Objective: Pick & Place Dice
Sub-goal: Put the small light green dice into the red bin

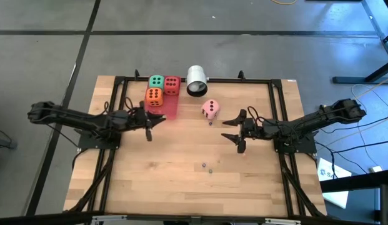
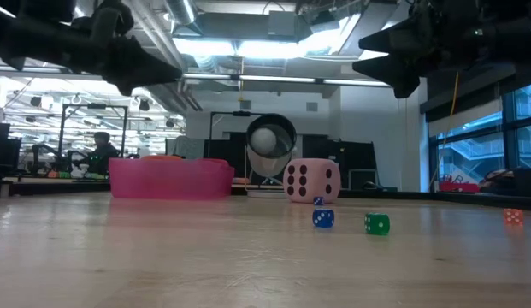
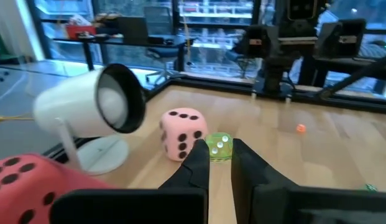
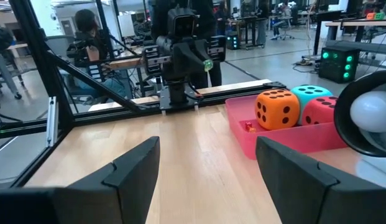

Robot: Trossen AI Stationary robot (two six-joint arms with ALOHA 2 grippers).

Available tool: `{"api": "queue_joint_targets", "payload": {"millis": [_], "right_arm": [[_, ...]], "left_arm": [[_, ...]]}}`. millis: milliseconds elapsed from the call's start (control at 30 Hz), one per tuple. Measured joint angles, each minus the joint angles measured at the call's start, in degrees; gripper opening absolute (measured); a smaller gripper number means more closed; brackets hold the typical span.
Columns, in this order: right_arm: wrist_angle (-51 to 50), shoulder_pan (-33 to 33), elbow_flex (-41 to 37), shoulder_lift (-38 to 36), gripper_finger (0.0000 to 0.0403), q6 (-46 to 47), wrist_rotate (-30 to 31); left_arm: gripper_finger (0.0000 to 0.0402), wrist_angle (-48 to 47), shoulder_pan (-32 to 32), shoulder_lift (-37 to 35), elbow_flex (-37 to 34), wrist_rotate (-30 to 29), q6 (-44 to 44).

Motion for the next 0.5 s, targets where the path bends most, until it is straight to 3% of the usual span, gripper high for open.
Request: {"api": "queue_joint_targets", "payload": {"millis": [500], "right_arm": [[-0.09, -2.17, 0.0, 0.0, 0.0265, -3.48, -0.17]], "left_arm": [[0.0013, -10.75, 8.33, -6.76, -0.28, -0.49, -3.63]]}}
